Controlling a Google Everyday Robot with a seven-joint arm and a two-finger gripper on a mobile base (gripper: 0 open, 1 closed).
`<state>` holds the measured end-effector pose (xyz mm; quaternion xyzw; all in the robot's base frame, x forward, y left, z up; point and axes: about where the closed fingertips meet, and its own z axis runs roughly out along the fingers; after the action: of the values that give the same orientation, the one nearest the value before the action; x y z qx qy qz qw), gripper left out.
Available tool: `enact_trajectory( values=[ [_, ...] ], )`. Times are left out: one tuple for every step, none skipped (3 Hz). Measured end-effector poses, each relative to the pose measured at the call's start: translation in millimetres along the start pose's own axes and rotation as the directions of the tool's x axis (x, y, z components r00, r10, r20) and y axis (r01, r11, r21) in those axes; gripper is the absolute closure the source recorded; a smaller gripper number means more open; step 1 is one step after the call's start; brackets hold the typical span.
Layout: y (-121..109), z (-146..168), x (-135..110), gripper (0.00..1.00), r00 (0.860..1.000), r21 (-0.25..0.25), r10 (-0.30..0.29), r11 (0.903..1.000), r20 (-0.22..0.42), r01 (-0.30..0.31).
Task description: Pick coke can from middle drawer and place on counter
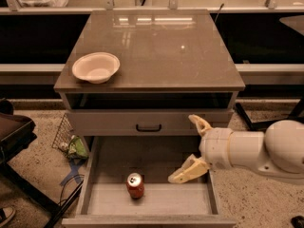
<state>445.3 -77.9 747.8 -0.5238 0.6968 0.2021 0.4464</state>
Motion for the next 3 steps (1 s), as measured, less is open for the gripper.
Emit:
enact_trajectory(
  values=[
    [4, 39, 23, 0.00, 0.997, -0.022, 0.025, 0.9995, 0.068, -0.023],
    [6, 98, 36, 0.00, 0.988, -0.051, -0.004, 0.9986, 0.157, 0.013],
    [24, 166, 79, 0.00, 0.966, -0.139, 0.017, 0.9901, 0.260, 0.020]
  ],
)
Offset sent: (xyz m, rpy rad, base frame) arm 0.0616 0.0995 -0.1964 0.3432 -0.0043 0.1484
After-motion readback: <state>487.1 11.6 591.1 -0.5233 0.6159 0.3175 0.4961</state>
